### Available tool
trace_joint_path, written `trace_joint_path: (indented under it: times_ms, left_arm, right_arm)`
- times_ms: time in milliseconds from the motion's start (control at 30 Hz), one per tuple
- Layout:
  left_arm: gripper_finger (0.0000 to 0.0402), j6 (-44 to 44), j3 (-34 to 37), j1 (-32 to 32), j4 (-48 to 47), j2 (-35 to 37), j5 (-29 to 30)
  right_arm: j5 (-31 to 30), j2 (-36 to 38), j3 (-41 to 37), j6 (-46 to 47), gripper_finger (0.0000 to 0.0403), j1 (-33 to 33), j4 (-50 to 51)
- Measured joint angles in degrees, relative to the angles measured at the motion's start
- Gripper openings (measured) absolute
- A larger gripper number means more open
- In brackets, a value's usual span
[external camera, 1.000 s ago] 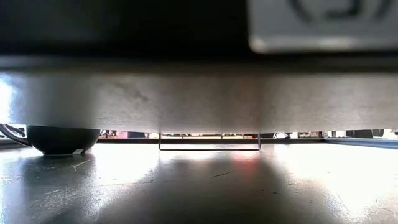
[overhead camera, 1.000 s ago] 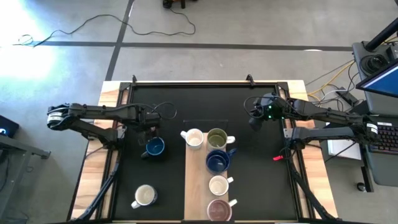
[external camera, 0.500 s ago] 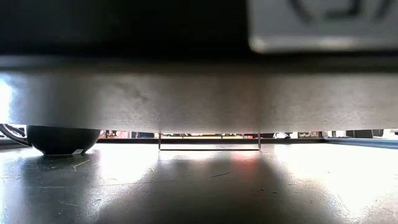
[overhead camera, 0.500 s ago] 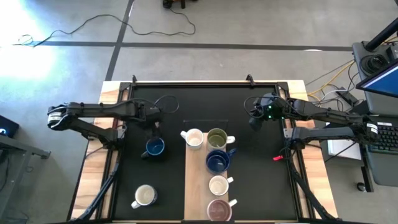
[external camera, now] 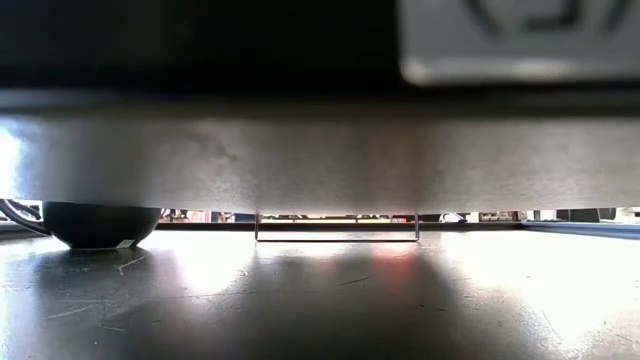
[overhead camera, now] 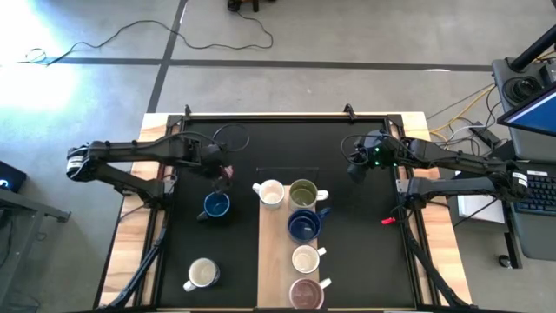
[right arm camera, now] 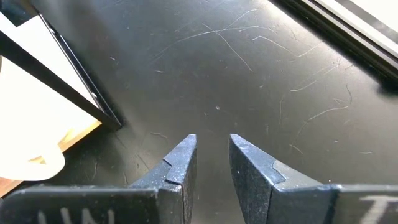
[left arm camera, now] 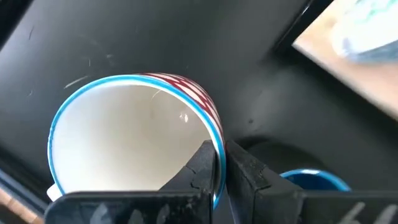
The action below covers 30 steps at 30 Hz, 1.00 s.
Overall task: Place coffee mugs
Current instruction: Put the red patterned mug on the shelf
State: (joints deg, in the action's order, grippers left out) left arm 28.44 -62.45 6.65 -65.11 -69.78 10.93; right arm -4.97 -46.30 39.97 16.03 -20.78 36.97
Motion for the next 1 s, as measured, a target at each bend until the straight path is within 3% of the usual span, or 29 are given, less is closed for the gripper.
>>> trace_joint_path:
  times_ms: [500, 767, 1000]
  left_arm:
    - [0.0004, 9.2, -7.5, -14.3, 2.1, -1.9, 0.8]
    - [0.0004, 15.0, -18.0, -25.6, -2.8, -11.1, 3.3]
    - [0.0009, 17.3, -27.9, -30.2, -6.2, -21.4, 3.3]
  right_arm:
    - [0.0, 0.0, 0.0, 0.0, 0.0084, 0.0, 0.0]
    - [0.0, 0.0, 0.0, 0.0, 0.0084, 0.0, 0.0]
    - [0.0, 0.0, 0.0, 0.0, 0.0084, 0.0, 0.0]
